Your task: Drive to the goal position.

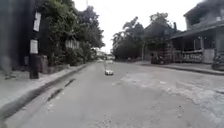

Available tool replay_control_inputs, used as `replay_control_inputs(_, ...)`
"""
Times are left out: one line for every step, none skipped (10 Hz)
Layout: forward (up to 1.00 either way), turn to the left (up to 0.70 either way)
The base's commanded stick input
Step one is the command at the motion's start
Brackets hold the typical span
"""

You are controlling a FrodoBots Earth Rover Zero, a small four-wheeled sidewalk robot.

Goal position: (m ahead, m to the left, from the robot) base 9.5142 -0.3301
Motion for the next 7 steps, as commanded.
replay_control_inputs(1.00, 0.00)
replay_control_inputs(1.00, 0.00)
replay_control_inputs(1.00, 0.00)
replay_control_inputs(1.00, 0.00)
replay_control_inputs(1.00, 0.00)
replay_control_inputs(1.00, 0.00)
replay_control_inputs(1.00, 0.00)
